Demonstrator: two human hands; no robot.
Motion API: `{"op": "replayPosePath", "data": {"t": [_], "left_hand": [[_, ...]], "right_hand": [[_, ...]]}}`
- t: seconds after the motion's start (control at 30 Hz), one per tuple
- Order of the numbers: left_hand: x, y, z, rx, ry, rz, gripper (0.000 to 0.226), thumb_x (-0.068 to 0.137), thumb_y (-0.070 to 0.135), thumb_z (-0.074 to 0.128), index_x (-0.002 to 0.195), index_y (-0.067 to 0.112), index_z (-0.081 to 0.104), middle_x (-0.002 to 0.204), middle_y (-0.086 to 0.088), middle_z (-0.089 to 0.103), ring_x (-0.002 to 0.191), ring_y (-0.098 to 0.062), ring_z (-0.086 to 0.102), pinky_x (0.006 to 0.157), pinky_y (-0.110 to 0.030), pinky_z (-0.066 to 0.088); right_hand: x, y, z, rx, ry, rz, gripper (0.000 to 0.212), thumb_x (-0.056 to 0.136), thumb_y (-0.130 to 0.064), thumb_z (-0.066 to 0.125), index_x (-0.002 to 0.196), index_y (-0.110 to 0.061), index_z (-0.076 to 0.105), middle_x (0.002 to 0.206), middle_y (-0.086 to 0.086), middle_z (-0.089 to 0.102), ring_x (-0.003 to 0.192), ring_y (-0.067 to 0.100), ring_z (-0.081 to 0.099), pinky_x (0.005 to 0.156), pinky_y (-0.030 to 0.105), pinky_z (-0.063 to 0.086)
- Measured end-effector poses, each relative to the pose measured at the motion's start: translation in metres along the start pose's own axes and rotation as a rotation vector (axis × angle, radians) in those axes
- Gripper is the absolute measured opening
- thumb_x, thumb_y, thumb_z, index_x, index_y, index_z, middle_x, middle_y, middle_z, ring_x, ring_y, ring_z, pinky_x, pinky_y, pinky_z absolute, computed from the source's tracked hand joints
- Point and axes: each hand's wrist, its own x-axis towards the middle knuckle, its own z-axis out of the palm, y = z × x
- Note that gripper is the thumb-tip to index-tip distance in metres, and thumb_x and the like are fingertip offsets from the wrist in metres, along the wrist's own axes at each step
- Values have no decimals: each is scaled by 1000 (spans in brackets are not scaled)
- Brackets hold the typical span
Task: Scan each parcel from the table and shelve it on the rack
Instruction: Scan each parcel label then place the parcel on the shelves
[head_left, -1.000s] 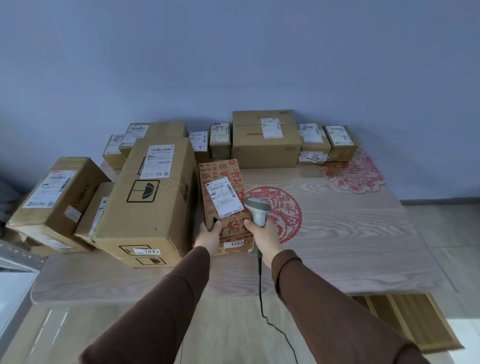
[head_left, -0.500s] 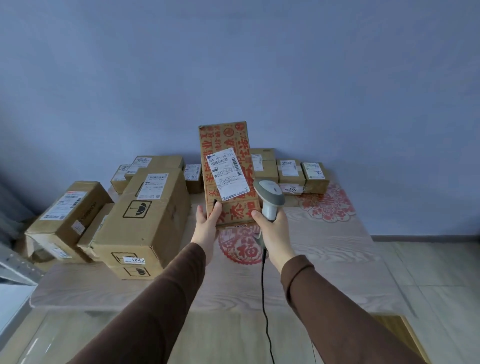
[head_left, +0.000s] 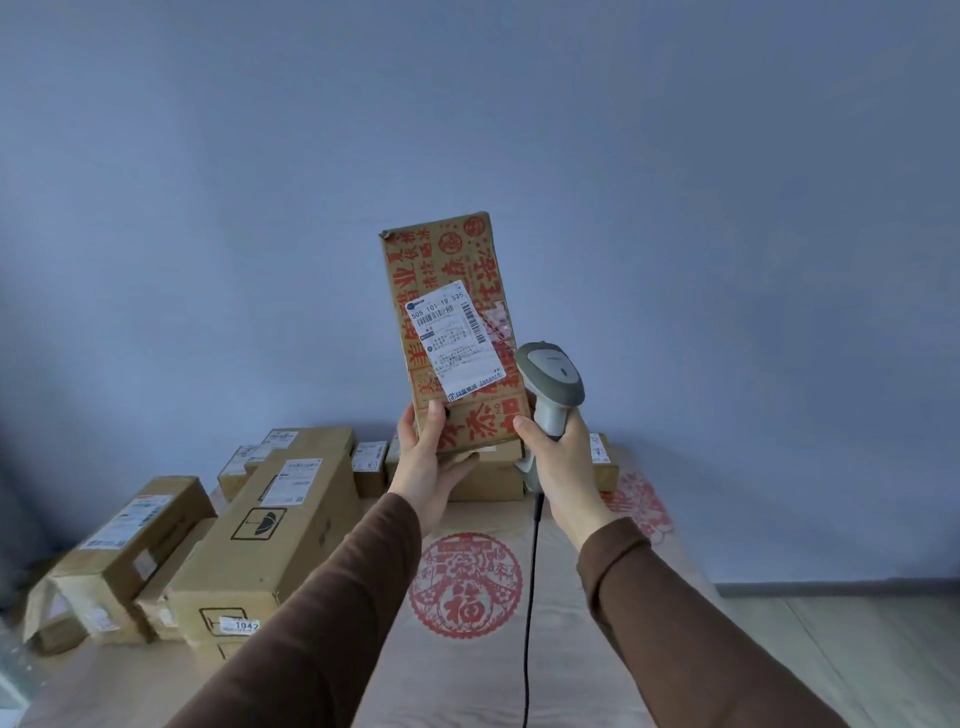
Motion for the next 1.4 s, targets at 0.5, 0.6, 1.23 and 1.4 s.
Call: {"op": "replayPosePath", "data": {"t": [0.5, 0.6, 1.23, 1.4], "left_hand": [[1, 23, 41, 77, -22, 157, 81, 87, 55, 74, 156, 43, 34, 148, 0, 57, 133, -22, 57, 98, -42, 54], [1, 23, 41, 82, -27, 170, 84, 81, 57, 76, 155, 43, 36, 148, 0, 58, 134, -23, 57, 107, -48, 51], [-19, 27, 44, 128, -30, 177, 80, 88, 54, 73, 157, 45, 33, 148, 3, 56, 133, -22, 56, 113, -55, 45], [-23, 28, 44, 132, -29, 173, 83, 85, 55, 73, 157, 45, 33, 147, 4, 56, 132, -22, 56, 114, -56, 44]], "right_hand": [[-20, -80, -8, -179, -71, -271, 24, 98, -34, 67, 113, -17, 60, 65, -3, 55, 49, 8, 51, 49, 20, 45], [-21, -89, 1, -191, -62, -305, 28, 96, -39, 69, 117, -23, 59, 72, -9, 59, 56, 7, 55, 54, 24, 47], [-29, -105, 11, -352, -55, -351, 42, 93, -48, 70, 126, -25, 57, 76, -20, 55, 67, 5, 55, 66, 29, 47], [-33, -106, 10, -355, -63, -343, 40, 93, -47, 70, 123, -24, 58, 74, -19, 54, 66, 3, 53, 65, 26, 45]]}}
